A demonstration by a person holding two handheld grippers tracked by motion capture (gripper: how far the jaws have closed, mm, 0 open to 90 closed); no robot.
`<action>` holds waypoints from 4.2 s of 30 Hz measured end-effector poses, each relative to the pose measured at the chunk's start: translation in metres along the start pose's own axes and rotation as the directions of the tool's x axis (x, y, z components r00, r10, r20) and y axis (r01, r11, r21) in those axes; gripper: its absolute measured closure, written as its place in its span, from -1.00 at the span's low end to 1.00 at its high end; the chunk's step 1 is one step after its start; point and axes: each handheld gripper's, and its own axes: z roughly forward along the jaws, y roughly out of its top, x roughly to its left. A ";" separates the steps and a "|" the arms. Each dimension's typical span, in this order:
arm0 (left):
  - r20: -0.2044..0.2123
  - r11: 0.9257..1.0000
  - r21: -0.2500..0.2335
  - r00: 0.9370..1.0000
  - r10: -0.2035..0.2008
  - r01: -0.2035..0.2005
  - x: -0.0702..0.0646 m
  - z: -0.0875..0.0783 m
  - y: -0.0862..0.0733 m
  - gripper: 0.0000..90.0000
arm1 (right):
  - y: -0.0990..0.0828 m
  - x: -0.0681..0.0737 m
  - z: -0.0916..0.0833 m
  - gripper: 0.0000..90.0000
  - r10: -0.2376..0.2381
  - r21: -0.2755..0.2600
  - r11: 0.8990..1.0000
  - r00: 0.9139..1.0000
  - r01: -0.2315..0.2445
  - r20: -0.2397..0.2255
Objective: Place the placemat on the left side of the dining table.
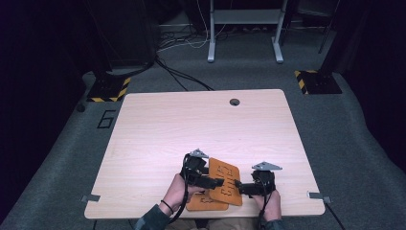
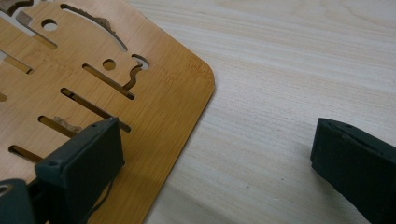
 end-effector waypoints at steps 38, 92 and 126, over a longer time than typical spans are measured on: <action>-0.061 0.969 0.172 0.980 0.188 -0.176 -0.035 0.031 0.072 0.24 | -0.008 -0.012 -0.012 -0.92 0.089 -0.041 0.995 0.993 -0.086 0.080; -0.036 0.989 0.116 0.995 0.095 -0.090 0.006 -0.002 0.121 0.91 | -0.012 -0.023 -0.012 -1.00 0.044 -0.005 0.999 0.949 -0.044 0.313; -0.159 0.997 -0.012 0.984 -0.083 0.082 0.089 -0.073 0.104 0.91 | -0.010 -0.029 -0.012 -1.00 0.036 -0.007 0.999 0.949 -0.036 0.312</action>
